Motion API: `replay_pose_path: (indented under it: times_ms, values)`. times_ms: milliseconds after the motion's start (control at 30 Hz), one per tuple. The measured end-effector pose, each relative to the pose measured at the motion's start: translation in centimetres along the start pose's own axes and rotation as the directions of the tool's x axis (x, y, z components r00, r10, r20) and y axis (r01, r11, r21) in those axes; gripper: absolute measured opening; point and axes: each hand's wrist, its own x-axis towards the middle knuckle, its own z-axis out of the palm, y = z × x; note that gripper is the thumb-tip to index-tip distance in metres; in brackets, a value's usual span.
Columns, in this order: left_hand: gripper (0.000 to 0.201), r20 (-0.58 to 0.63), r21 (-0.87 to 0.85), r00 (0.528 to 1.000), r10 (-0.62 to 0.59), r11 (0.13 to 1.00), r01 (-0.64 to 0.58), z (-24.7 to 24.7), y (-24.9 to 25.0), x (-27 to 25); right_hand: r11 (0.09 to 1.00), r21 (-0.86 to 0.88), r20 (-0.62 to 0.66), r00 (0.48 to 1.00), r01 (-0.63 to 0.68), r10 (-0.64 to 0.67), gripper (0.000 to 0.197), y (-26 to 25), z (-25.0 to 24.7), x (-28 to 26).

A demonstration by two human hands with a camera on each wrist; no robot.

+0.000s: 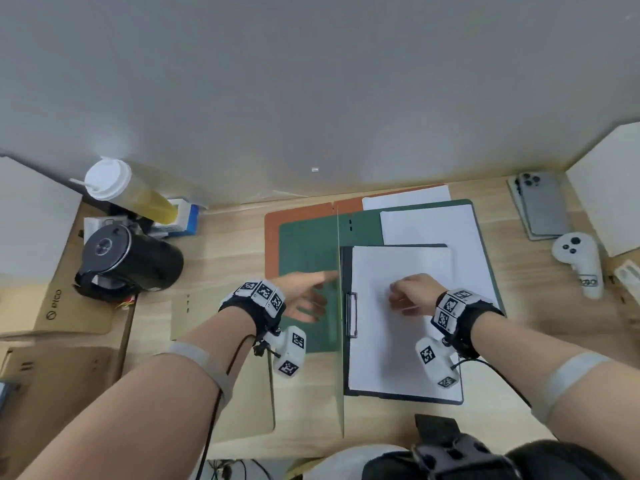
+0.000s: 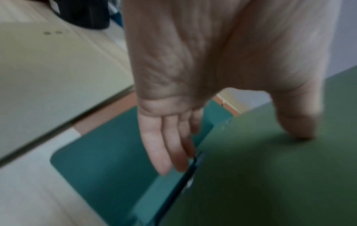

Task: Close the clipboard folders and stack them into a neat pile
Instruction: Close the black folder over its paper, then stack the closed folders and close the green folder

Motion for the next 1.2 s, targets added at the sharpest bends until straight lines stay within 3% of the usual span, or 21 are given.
replay_pose_path:
  times_ms: [33, 133, 233, 300, 367, 400, 500, 600, 633, 766, 900, 1000, 1100, 1200]
  values:
    - [0.079, -0.037, 0.033, 0.999, -0.019, 0.999, 0.02, 1.3, 0.2, 0.8, 1.0, 0.013, -0.048, 0.999, -0.019, 0.019, 0.013, 0.6, -1.8, -0.1]
    - [0.106, -0.189, 0.146, 0.979, -0.08, 0.983, 0.108, 4.9, 0.1, 3.5, 0.994, 0.091, -0.198, 0.977, -0.062, 0.079, 0.016, 3.1, -7.0, 0.0]
    - [0.116, -0.396, 0.173, 0.917, -0.039, 0.978, 0.116, 7.3, -0.8, 6.8, 0.977, 0.188, -0.263, 0.953, -0.099, 0.148, 0.03, 5.1, -10.2, 0.2]
    - [0.097, -0.471, 0.155, 0.882, -0.022, 0.982, 0.107, 8.3, -1.1, 8.3, 0.967, 0.223, -0.229, 0.958, -0.12, 0.172, 0.037, 5.8, -10.8, 0.1]
    - [0.05, -0.479, 0.159, 0.878, -0.015, 0.982, 0.104, 8.8, -1.2, 8.8, 0.966, 0.234, -0.178, 0.971, -0.115, 0.159, 0.041, 6.0, -10.3, 0.3]
    - [0.041, -0.471, 0.155, 0.882, -0.015, 0.983, 0.1, 8.9, -1.2, 8.9, 0.968, 0.227, -0.154, 0.977, -0.109, 0.146, 0.042, 5.9, -9.8, 0.4]
    - [0.048, -0.441, 0.139, 0.896, -0.046, 0.983, 0.119, 8.3, -1.6, 8.8, 0.992, 0.1, -0.168, 0.982, -0.073, 0.089, 0.037, 5.9, -8.3, 0.8]
    - [0.06, -0.422, 0.051, 0.905, -0.047, 0.996, 0.076, 7.0, -2.3, 8.6, 0.998, -0.057, -0.242, 0.97, -0.011, -0.003, 0.013, 6.0, -7.1, 1.9]
    - [0.06, -0.426, 0.033, 0.904, -0.036, 0.998, 0.055, 6.4, -2.5, 8.4, 0.996, -0.085, -0.252, 0.967, -0.005, -0.016, 0.018, 5.7, -6.7, 2.0]
    - [0.04, -0.493, 0.017, 0.87, 0.003, 1.0, 0.005, 2.9, -4.2, 6.5, 0.986, -0.165, -0.19, 0.981, 0.014, -0.046, 0.022, 2.9, -3.0, 1.7]
    - [0.052, -0.577, -0.04, 0.817, -0.028, 0.999, 0.005, -2.1, -8.1, 4.1, 0.965, -0.254, -0.078, 0.994, 0.061, -0.083, 0.018, 0.0, 3.1, 1.9]
    - [0.035, -0.639, -0.099, 0.765, -0.081, 0.995, 0.022, -5.8, -12.1, 2.4, 0.943, -0.317, 0.048, 0.995, 0.096, -0.085, 0.012, -1.1, 8.5, 3.0]
    - [0.044, -0.705, -0.162, 0.695, -0.141, 0.986, 0.036, -9.2, -16.2, 0.6, 0.945, -0.316, 0.116, 0.992, 0.088, -0.053, 0.035, -2.1, 14.6, 2.4]
    - [0.037, -0.725, -0.209, 0.656, -0.209, 0.975, 0.08, -12.3, -19.9, -0.1, 0.944, -0.324, 0.216, 0.976, 0.069, 0.003, 0.037, -2.4, 20.0, 2.0]
